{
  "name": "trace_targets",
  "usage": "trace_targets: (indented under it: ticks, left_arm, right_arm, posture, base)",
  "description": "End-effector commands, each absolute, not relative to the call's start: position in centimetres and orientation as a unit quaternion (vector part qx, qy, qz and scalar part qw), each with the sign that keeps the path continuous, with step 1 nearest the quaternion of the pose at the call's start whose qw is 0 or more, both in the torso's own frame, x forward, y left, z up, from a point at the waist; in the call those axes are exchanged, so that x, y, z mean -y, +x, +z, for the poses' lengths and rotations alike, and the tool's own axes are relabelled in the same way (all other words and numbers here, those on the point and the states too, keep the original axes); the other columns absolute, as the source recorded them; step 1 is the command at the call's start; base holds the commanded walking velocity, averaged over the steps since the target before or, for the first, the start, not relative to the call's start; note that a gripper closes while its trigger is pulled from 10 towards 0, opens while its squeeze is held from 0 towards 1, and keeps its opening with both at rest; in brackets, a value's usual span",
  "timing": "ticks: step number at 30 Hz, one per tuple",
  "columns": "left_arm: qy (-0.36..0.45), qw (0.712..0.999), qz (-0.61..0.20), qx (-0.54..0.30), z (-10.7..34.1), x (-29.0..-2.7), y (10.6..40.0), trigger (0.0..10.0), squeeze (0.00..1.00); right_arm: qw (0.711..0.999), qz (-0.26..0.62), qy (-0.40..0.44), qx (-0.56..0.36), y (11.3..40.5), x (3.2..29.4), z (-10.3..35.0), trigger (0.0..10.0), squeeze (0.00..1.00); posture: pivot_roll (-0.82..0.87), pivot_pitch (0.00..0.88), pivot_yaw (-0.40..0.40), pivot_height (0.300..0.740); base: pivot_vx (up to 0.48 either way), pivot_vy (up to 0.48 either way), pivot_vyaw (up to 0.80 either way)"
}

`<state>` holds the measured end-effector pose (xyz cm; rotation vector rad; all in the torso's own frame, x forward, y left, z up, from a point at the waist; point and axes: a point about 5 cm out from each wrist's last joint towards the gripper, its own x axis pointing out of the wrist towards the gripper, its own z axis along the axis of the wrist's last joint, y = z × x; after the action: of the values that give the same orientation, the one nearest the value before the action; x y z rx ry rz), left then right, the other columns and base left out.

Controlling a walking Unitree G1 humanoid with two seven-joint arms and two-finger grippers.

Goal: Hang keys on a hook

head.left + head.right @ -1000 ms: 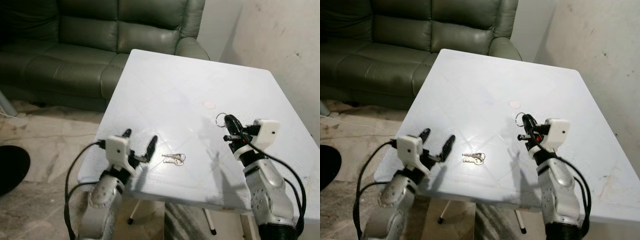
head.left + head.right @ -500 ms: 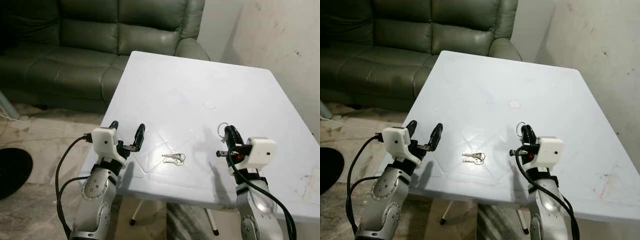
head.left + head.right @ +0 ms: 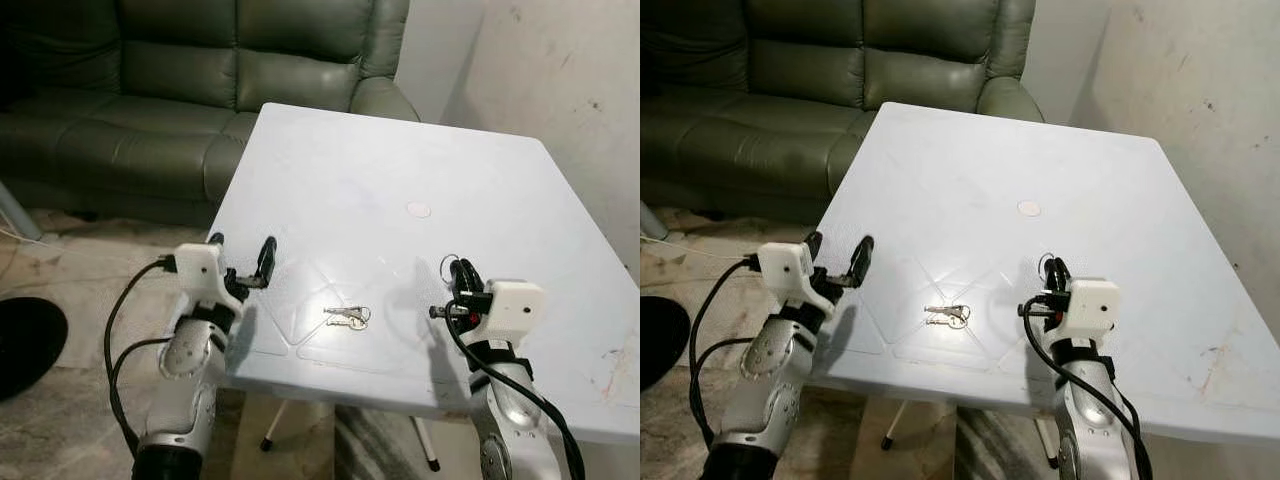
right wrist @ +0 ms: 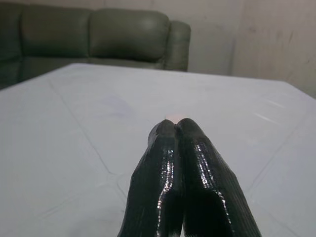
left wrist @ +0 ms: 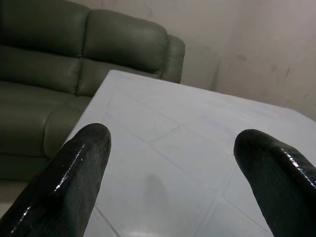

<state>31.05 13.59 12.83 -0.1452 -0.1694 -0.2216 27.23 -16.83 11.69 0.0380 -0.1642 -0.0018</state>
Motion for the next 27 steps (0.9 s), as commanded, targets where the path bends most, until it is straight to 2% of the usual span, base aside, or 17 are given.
trace_targets:
  ticks: [1,6,11,23,27]
  left_arm:
    - [-0.066,0.988,-0.112,0.081,12.7,-13.8,31.3,10.0,0.00]
    - [-0.077,0.989,-0.100,0.080,12.7,-14.4,31.3,10.0,0.00]
    - [-0.086,0.989,-0.100,0.073,12.1,-14.0,31.2,10.0,0.00]
    - [-0.093,0.988,-0.099,0.070,11.9,-13.8,31.2,10.0,0.00]
    - [-0.088,0.988,-0.100,0.071,11.9,-13.7,31.1,10.0,0.00]
  right_arm:
    - [0.997,-0.004,0.007,0.073,27.4,17.1,11.5,10.0,0.00]
    - [0.997,-0.009,0.005,0.073,27.3,17.4,11.6,10.0,0.00]
    - [0.998,-0.013,0.003,0.060,27.3,17.2,11.2,10.0,0.00]
    - [0.999,-0.010,0.008,0.052,27.5,17.1,11.1,10.0,0.00]
    - [0.999,-0.010,0.008,0.050,27.4,17.1,11.1,10.0,0.00]
  posture:
    - [0.01,0.077,-0.080,0.740]
    - [0.01,0.072,-0.080,0.740]
    - [0.01,0.067,-0.082,0.740]
    - [0.01,0.055,-0.082,0.740]
    - [0.01,0.052,-0.081,0.740]
  base:
    - [0.000,0.000,0.00]
    - [0.000,0.000,0.00]
    - [0.000,0.000,0.00]
    - [0.000,0.424,-0.68]
    - [0.000,0.000,-0.76]
